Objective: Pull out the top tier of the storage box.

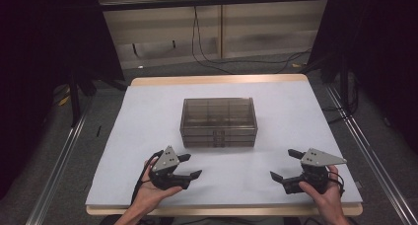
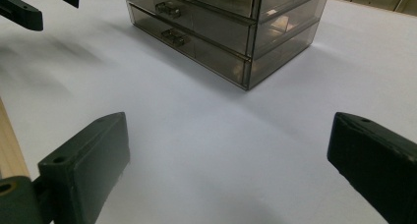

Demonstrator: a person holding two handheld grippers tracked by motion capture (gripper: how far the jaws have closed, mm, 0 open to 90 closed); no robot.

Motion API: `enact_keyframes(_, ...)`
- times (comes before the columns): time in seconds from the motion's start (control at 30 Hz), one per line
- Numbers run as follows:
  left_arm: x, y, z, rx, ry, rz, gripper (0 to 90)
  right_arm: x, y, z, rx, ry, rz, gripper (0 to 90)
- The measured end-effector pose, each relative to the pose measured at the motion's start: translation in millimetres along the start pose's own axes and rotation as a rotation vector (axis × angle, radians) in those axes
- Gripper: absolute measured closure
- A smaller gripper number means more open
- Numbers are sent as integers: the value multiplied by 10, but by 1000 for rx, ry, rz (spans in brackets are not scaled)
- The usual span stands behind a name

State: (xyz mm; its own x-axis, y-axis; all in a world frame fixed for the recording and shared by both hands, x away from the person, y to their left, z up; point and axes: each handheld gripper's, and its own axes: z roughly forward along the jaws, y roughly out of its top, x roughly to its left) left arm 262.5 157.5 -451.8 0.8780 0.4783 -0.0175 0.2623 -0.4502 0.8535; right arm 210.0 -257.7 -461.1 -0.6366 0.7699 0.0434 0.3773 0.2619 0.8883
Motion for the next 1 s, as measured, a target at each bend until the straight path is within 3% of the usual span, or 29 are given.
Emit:
enact_keyframes(0.23, -7, 19, 4, -17, 20, 11, 202, 3, 1, -3, 0, 1, -1, 24)
enact_keyframes(0.47, -41, 89, 11, -12, 41, 65, 228, 3, 3, 7, 2, 4, -5, 24)
enact_keyframes(0.5, -75, 119, 4, 20, 32, 79, 261, 3, 3, 7, 1, 4, -7, 24)
enact_keyframes(0.6, -136, 143, -16, 55, 46, 120, 297, 4, 2, 6, 0, 6, -5, 24)
enact_keyframes(0.7, -158, 153, -21, 67, 40, 120, 314, 3, 2, 5, 0, 5, -6, 24)
enact_keyframes(0.73, -179, 168, -25, 61, 62, 154, 356, 3, 2, 7, 1, 5, -7, 24)
enact_keyframes(0.83, -194, 188, -28, 51, 74, 177, 382, 8, 4, 8, 3, 2, -4, 24)
enact_keyframes(0.9, -223, 219, -9, 58, 119, 241, 391, 8, 3, 11, 3, 2, -5, 24)
enact_keyframes(0.93, -223, 219, -9, 58, 119, 241, 402, 8, 3, 11, 3, 2, -5, 24)
enact_keyframes(1.0, -247, 253, 28, 51, 140, 285, 411, 10, 5, 16, 4, 4, -3, 24)
